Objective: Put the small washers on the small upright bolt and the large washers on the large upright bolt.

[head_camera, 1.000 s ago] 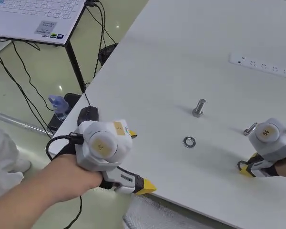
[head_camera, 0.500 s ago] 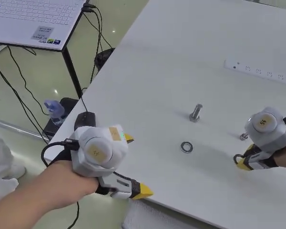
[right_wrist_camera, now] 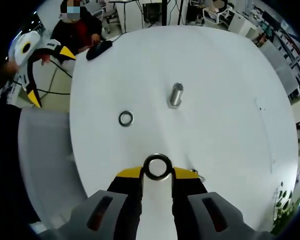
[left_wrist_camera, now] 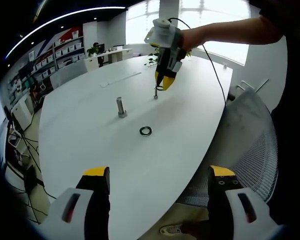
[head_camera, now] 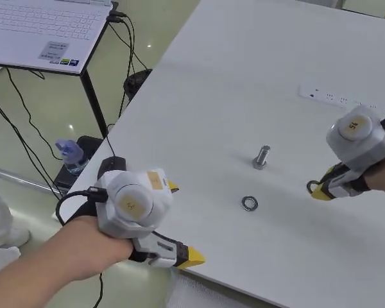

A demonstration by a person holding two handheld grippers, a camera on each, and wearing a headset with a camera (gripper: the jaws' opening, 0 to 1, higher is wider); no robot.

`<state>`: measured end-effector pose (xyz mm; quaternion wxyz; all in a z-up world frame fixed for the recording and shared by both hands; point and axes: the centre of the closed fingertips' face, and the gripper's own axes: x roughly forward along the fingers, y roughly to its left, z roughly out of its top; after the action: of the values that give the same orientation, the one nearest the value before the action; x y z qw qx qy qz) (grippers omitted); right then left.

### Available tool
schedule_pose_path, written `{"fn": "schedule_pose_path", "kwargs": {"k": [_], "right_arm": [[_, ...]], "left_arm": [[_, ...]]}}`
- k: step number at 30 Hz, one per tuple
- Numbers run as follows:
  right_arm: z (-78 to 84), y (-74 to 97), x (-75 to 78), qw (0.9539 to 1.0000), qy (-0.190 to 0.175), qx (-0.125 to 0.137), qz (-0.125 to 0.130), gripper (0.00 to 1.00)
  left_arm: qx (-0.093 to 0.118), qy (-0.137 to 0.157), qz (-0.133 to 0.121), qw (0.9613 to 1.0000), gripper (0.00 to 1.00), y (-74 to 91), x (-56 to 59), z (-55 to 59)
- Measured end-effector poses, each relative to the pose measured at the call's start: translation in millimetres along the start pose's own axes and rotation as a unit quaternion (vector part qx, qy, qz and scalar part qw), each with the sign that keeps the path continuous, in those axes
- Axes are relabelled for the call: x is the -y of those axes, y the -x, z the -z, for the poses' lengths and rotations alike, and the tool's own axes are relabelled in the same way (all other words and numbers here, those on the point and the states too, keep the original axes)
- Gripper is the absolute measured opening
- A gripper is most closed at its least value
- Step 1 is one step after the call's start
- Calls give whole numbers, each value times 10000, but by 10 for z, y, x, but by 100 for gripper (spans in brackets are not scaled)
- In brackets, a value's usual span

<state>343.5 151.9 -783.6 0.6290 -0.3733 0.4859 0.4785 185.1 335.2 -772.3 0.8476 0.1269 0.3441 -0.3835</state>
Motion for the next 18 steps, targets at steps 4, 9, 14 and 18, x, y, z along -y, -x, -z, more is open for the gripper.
{"fn": "schedule_pose_path", "kwargs": {"k": [4, 9, 14, 18], "right_arm": [[-159, 26, 55, 10000, 37, 65, 31, 21], [-346, 41, 91, 9999, 106, 132, 18, 21], [-467, 43, 135, 9997, 178, 155, 41, 22], [-571, 38, 191, 9996, 234, 171, 65, 22]], "left_arm": [[51, 30, -19, 10000, 80, 3, -31, -22], [44, 14, -10, 10000, 80, -4, -40, -14], [47, 10, 2, 10000, 80, -10, -62, -12], [40, 5, 23, 10000, 80, -24, -87, -3]]}}
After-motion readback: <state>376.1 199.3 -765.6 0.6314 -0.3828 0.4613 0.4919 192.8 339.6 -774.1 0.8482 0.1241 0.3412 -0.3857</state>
